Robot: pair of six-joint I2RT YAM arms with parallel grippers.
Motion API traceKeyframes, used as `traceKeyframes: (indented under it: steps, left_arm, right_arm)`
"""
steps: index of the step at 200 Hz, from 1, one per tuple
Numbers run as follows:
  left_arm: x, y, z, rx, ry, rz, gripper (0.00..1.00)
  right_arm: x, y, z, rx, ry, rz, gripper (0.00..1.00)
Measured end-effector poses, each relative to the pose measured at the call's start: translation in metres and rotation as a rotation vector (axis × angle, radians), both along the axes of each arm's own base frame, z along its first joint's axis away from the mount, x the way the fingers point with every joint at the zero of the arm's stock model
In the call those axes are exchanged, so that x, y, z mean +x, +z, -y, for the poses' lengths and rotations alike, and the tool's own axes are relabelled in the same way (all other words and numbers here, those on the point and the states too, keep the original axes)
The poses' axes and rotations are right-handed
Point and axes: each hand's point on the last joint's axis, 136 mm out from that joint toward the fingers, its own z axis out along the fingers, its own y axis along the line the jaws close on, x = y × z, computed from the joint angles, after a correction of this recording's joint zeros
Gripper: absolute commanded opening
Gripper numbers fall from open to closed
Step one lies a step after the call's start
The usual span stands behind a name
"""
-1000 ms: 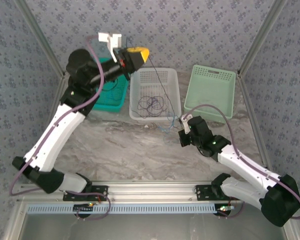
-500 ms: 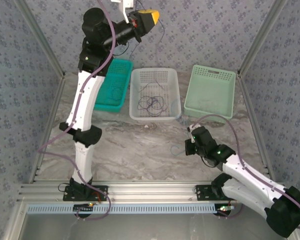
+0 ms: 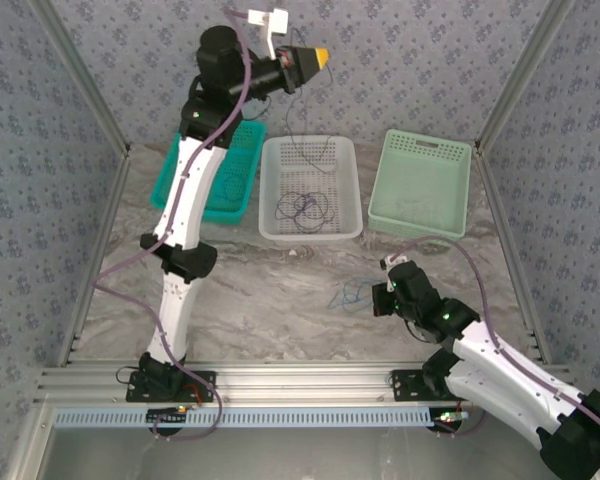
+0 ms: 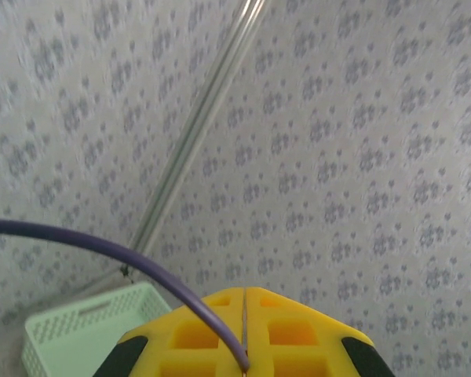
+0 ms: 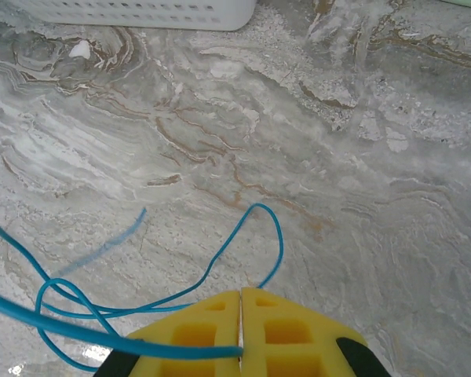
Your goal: Untangle the cables
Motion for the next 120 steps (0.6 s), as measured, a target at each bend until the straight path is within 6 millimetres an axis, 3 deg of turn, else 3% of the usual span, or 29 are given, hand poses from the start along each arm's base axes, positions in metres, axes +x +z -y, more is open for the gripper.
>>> traceKeyframes:
  steps: [41, 67, 87, 110, 120]
  left_arm:
    - [0.006, -0.067, 0.025, 0.159, -0.005, -0.121, 0.0]
    - [0.016, -0.112, 0.023, 0.282, 0.054, -0.2, 0.0]
    - [0.021, -0.132, 0.015, 0.348, 0.103, -0.243, 0.0]
    - [0.031, -0.153, 0.006, 0.393, 0.142, -0.299, 0.12]
    - [0.036, -0.167, 0.004, 0.42, 0.152, -0.323, 0.26]
  right_arm:
    - [0.001, 0.017, -0.003, 0.01, 0.006, 0.014, 0.0]
    - [0.002, 0.037, -0.004, 0.035, 0.01, 0.045, 0.0]
    - [0.002, 0.056, -0.005, 0.06, 0.01, 0.079, 0.0]
    - [0.003, 0.074, -0.005, 0.079, 0.009, 0.107, 0.0]
    - [0.004, 0.081, -0.006, 0.087, 0.01, 0.118, 0.0]
